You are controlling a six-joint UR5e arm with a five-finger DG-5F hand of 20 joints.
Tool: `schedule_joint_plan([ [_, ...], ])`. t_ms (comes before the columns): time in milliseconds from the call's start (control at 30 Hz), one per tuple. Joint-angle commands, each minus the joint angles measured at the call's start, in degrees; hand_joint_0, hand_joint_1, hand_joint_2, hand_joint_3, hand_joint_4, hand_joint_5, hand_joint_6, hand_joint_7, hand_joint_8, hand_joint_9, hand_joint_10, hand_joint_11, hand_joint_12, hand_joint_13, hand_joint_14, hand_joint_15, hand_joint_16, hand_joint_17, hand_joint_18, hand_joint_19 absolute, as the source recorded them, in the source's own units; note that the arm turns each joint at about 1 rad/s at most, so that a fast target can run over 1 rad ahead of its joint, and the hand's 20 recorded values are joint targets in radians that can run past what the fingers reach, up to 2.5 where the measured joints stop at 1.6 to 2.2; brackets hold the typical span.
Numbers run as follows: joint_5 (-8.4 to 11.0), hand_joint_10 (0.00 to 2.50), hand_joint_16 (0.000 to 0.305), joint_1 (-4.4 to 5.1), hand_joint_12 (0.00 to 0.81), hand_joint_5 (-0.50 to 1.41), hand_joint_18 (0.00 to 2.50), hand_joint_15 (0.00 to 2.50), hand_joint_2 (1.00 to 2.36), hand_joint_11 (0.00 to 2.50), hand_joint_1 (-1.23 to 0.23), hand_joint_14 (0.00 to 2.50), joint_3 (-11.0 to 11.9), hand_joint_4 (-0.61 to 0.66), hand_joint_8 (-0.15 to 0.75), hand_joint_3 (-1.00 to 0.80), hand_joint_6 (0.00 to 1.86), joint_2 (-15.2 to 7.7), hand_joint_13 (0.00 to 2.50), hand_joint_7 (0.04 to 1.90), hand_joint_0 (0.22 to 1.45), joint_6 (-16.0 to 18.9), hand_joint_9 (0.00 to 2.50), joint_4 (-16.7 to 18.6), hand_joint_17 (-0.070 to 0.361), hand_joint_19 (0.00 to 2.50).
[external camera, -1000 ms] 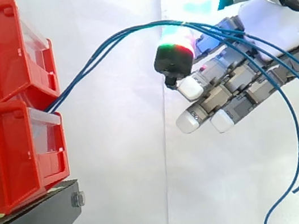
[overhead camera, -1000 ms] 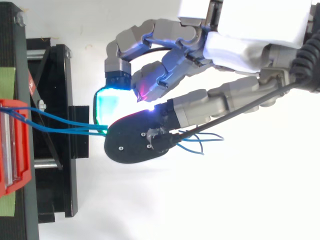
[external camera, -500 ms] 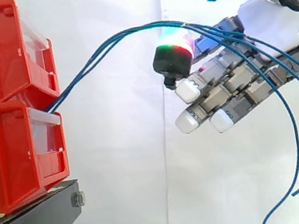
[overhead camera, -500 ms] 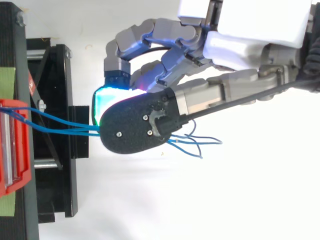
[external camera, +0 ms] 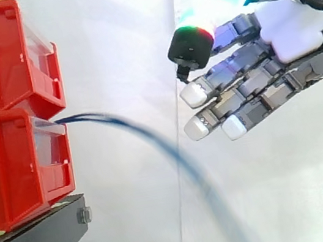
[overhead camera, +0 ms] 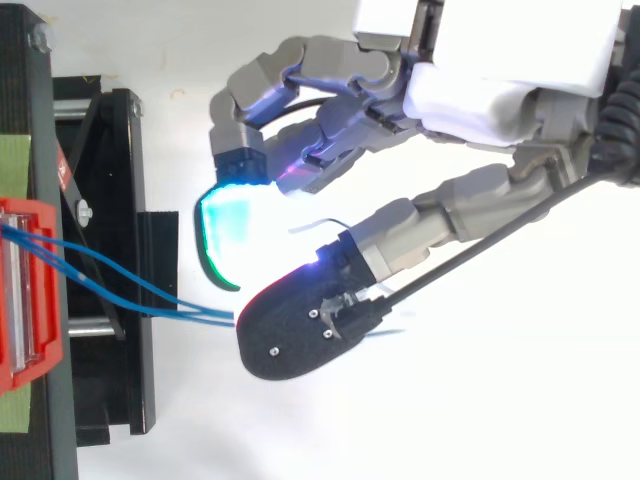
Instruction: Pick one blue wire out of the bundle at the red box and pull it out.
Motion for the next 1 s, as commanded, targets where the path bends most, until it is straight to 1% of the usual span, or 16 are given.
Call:
schedule_joint_plan([
  [0,0.00,0.01,0.050,0.09,0.386,-0.15,0.51,0.20,1.02,0.35,-0.89,0.01,0.00,-0.16,0.251,-0.26,0.91,0.02,0.47,1.27,0.67,0.02,0.77,0.30,0.113,0.37],
  [67,0.09,0.01,0.050,0.18,0.387,-0.15,0.52,0.22,1.02,0.35,-0.88,0.01,0.00,-0.17,0.243,-0.25,0.92,0.02,0.49,1.24,0.66,0.02,0.80,0.30,0.113,0.37],
  [100,0.09,0.01,0.050,0.18,0.387,-0.15,0.51,0.22,1.01,0.35,-0.87,0.01,0.00,-0.16,0.242,-0.29,0.92,0.02,0.49,1.16,0.65,0.02,0.80,0.30,0.113,0.39],
  [133,0.09,0.01,0.050,0.26,0.390,-0.15,0.51,0.22,1.01,0.34,-0.83,0.01,0.00,-0.09,0.241,-0.33,0.90,0.02,0.48,1.12,0.62,0.02,0.80,0.30,0.113,0.40],
  [233,0.09,0.01,0.052,0.26,0.401,-0.15,0.48,0.23,1.01,0.35,-0.73,0.01,0.00,0.02,0.269,-0.38,0.84,0.02,0.47,1.11,0.56,0.02,0.80,0.30,0.118,0.42],
  [367,-0.09,0.01,0.055,0.00,0.415,-0.13,0.48,0.23,1.00,0.34,-0.67,0.01,-0.09,0.07,0.282,-0.42,0.77,-0.07,0.46,1.09,0.53,-0.42,0.77,0.30,0.124,0.42],
  [433,-0.09,0.01,0.056,-0.09,0.419,-0.12,0.48,0.24,1.00,0.33,-0.65,0.01,-0.79,0.08,0.288,-0.46,0.72,-0.07,0.46,1.12,0.51,-1.12,0.76,0.30,0.127,0.42],
  [500,-0.09,0.01,0.057,-0.17,0.424,-0.12,0.48,0.23,1.00,0.31,-0.65,0.01,-1.67,0.09,0.291,-0.48,0.67,-0.07,0.46,1.16,0.50,-1.74,0.75,0.39,0.129,0.41],
  [533,0.00,0.01,0.058,-0.17,0.426,-0.11,0.48,0.22,1.00,0.28,-0.64,0.01,-2.55,0.10,0.290,-0.50,0.61,-0.07,0.45,1.23,0.49,-2.26,0.74,0.74,0.131,0.41],
  [600,-0.09,0.01,0.059,-0.17,0.426,-0.10,0.48,0.22,1.00,0.26,-0.63,0.01,-4.66,0.13,0.291,-0.50,0.55,-0.07,0.45,1.29,0.49,-2.70,0.72,2.32,0.132,0.40],
  [667,0.00,0.01,0.059,-0.17,0.427,-0.09,0.47,0.21,1.00,0.23,-0.63,0.01,-6.86,0.13,0.288,-0.50,0.50,0.02,0.44,1.35,0.49,-2.79,0.71,6.01,0.134,0.40],
  [700,0.00,0.01,0.060,-0.17,0.426,-0.09,0.47,0.21,1.00,0.22,-0.63,0.01,-8.18,0.15,0.287,-0.50,0.50,-0.07,0.43,1.28,0.48,-2.79,0.69,8.12,0.134,0.40],
  [733,0.00,0.01,0.060,-0.17,0.427,-0.10,0.47,0.21,1.00,0.21,-0.63,0.01,-8.18,0.17,0.283,-0.50,0.50,-0.07,0.43,1.22,0.48,-2.79,0.69,8.12,0.134,0.40],
  [767,0.00,0.01,0.060,-0.17,0.426,-0.10,0.47,0.21,1.00,0.20,-0.63,0.01,-9.14,0.18,0.283,-0.50,0.50,-0.07,0.43,1.21,0.48,-2.79,0.69,9.53,0.135,0.40],
  [833,0.00,0.00,0.060,-0.17,0.425,-0.11,0.47,0.19,1.00,0.16,-0.63,0.01,-9.84,0.26,0.280,-0.50,0.50,-0.07,0.42,1.07,0.48,-2.79,0.68,10.76,0.135,0.40],
  [967,0.00,0.00,0.060,-0.26,0.421,-0.12,0.46,0.19,1.00,0.14,-0.64,0.01,-10.90,0.31,0.275,-0.50,0.50,-0.07,0.41,0.96,0.47,-4.02,0.67,11.37,0.135,0.39],
])
